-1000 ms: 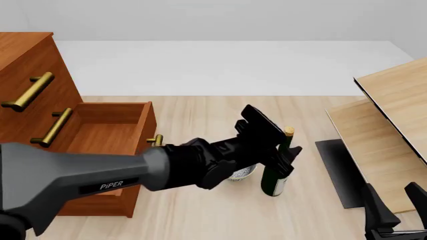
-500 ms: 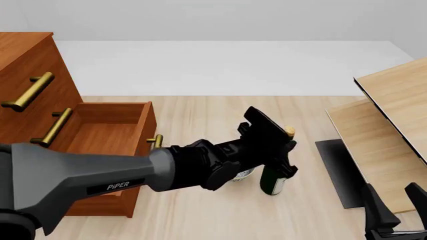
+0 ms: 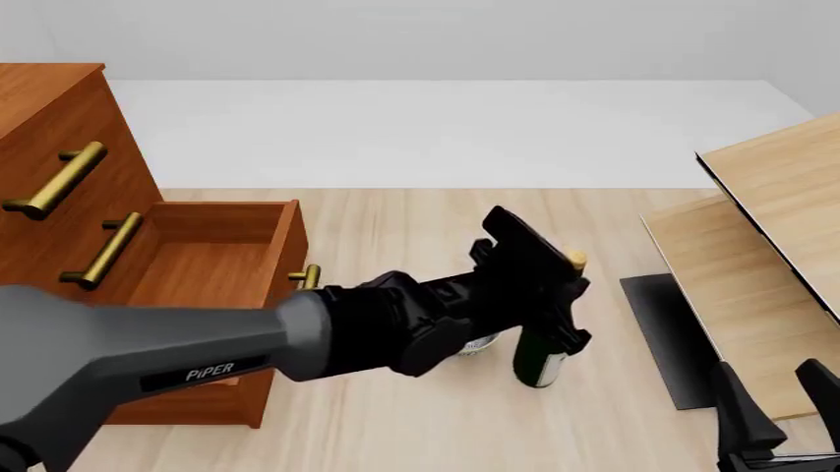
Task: Put the wine bottle in the bottom drawer of the cabinet.
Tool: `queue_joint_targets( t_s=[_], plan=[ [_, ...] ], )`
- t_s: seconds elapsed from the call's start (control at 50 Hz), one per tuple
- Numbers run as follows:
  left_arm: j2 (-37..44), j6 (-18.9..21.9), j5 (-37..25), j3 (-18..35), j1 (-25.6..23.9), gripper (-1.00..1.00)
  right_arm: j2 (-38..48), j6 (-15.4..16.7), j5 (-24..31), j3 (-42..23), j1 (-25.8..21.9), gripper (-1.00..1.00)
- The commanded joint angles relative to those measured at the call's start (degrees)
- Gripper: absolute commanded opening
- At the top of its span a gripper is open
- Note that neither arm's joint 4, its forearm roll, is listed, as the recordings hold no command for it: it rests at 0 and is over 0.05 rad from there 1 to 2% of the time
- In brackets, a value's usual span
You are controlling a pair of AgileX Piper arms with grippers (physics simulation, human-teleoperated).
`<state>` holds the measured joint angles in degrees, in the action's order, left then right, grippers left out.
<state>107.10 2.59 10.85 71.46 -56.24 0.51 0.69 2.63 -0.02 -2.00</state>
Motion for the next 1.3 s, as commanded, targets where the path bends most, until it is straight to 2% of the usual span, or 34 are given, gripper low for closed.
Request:
queue_joint_targets(
  t_s=[0.02, 0.26, 0.42, 0.58, 0.78, 1.0, 1.04, 1.12, 1.18, 1.3],
  plan=[
    [-4.41, 0.7, -1.99, -0.03, -0.52, -1.0, -0.03, 0.6, -0.02, -0.01, -0.32, 1.0],
    [-12.15, 1.41, -5.58, -0.73, -1.08, -1.0, -0.1, 1.5, 0.09, -0.01, -0.57, 1.0],
    [-17.53, 0.96, -10.51, 2.18, -0.23, -1.0, 0.07, 1.38, 0.04, 0.0, -0.27, 1.0],
    [-22.72, 3.3, -14.94, 4.83, 0.9, -1.0, 0.34, 1.71, -0.15, 0.0, -0.59, 1.0],
    [-27.56, 3.92, -19.51, 7.92, 4.68, -1.0, 0.73, 1.84, -0.49, 0.0, -0.8, 1.0],
    [-30.47, 6.41, -24.41, 10.94, 9.03, -1.0, 0.6, 1.92, -0.21, 0.0, -0.97, 1.0],
    [-31.06, 5.49, -25.33, 11.5, 10.0, -1.0, 0.74, 1.92, -0.33, 0.0, -1.01, 1.0],
    [-32.29, 6.38, -26.87, 12.2, 12.06, -1.0, 0.77, 1.75, -0.39, 0.0, -0.88, 1.0],
    [-32.92, 4.84, -28.93, 13.69, 13.38, -1.0, 1.01, 1.77, -0.6, 0.0, -0.93, 1.0],
    [-33.86, 5.31, -31.51, 15.14, 15.97, -1.0, 1.12, 1.73, -0.63, 0.0, -0.94, 1.0]
  ],
)
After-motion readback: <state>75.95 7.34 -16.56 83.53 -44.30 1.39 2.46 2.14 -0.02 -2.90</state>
